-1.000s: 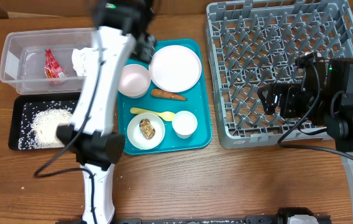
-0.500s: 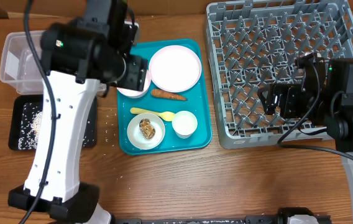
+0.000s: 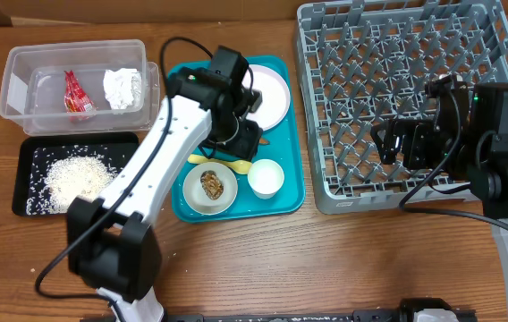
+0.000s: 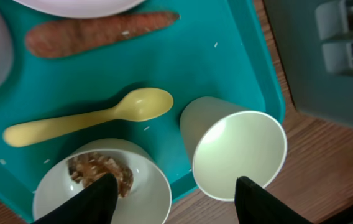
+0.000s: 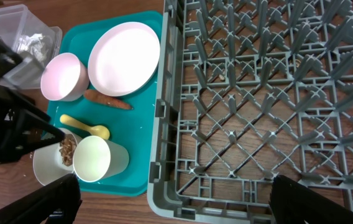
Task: Sort waste into correct bins and load items into the dishwasher
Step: 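Grasp the white cup on the teal tray with the left gripper, then hand the white cup from the left gripper to the right gripper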
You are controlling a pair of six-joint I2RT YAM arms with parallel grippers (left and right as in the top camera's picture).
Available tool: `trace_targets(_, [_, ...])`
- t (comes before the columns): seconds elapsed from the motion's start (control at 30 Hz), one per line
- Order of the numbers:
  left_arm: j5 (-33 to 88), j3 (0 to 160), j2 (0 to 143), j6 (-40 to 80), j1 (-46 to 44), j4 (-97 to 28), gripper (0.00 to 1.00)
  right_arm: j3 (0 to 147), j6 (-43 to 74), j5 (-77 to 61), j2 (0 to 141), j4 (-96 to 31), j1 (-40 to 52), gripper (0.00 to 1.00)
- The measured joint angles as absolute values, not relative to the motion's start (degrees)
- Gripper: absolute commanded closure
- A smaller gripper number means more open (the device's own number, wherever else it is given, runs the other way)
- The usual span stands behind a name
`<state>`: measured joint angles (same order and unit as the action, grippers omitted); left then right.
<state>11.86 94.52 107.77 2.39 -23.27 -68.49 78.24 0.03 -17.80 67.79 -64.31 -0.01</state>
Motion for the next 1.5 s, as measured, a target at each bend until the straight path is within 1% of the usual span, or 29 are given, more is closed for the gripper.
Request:
trace_targets(0.1, [12.9, 94.1, 109.9, 1.4, -23.8, -67.8, 0.42, 78.2, 0.0, -17.8, 67.8, -64.4, 0.0, 0.0])
trace_targets(0.17, [13.3, 94.0, 111.1, 1.0, -24.4, -67.7, 0.45, 78.2, 0.0, -17.8, 67.8, -64.3, 0.0, 0.0])
trace_targets(0.23, [13.5, 94.0, 112.0, 0.5, -25.3, -67.7, 0.5, 78.2, 0.0, -17.8, 67.8, -64.3, 0.0, 0.0])
trace_targets(0.3, [13.5, 94.0, 112.9, 0.0, -26.1, -67.7, 0.53, 78.2, 0.0, -17.8, 67.8, -64.3, 0.0, 0.0])
trace_targets(0.4, [13.5, 94.0, 114.5, -0.2, -26.7, -67.6, 0.62, 78.2, 0.0, -17.8, 67.8, -64.3, 0.0, 0.0])
trace_targets(0.5, [13.3, 94.0, 116.2, -0.2, -26.6, -67.6, 0.78, 78.2, 0.0, -17.8, 67.8, -64.3, 0.0, 0.0])
trace_targets(0.57, [13.1, 94.0, 117.1, -0.5, -26.6, -67.6, 0.96, 78.2, 0.0, -17.8, 67.8, -64.3, 0.0, 0.0])
trace_targets(0.73, [12.9, 94.0, 118.1, -0.3, -26.6, -66.7, 0.96, 78.2, 0.0, -17.8, 67.8, -64.3, 0.0, 0.0])
trace_targets(0.83, [13.9, 94.9, 118.2, -0.3, -26.3, -69.0, 0.96, 78.2, 0.0, -17.8, 67.8, -64.3, 0.0, 0.0])
trace_targets(0.9, [15.8, 97.0, 118.3, -0.4, -25.8, -71.4, 0.96, 78.2, 0.0, -17.8, 67.8, -64.3, 0.0, 0.0])
trace_targets(1.0, [21.9, 102.8, 118.3, -1.5, -23.3, -74.6, 0.96, 78.2, 0.0, -18.4, 67.8, -64.1, 0.0, 0.0])
trace_targets(1.13, [36.4, 110.3, 118.3, -4.3, -16.6, -74.8, 0.96, 78.2, 0.1, -23.9, 67.9, -60.7, 0.0, 0.0])
trace_targets(1.23, [50.4, 111.7, 118.3, -7.0, -10.4, -74.2, 0.96, 78.0, 0.0, -31.3, 68.9, -54.6, 0.0, 0.0])
trace_targets(1.33, [61.3, 111.7, 118.3, -10.1, -6.1, -75.7, 0.96, 77.4, 0.1, -39.1, 71.1, -49.0, 0.0, 0.0])
trace_targets(1.37, [64.4, 111.7, 118.3, -11.1, -5.5, -76.4, 0.96, 77.2, 0.1, -41.7, 72.2, -47.3, 0.0, 0.03])
trace_targets(1.43, [71.1, 111.7, 118.3, -13.5, -5.3, -77.6, 0.96, 77.0, 0.3, -47.5, 75.0, -43.3, 0.1, 0.06])
trace_targets(1.5, [75.2, 111.7, 118.3, -14.5, -6.0, -78.1, 0.96, 76.9, 0.2, -51.9, 77.4, -40.1, 0.3, 0.09])
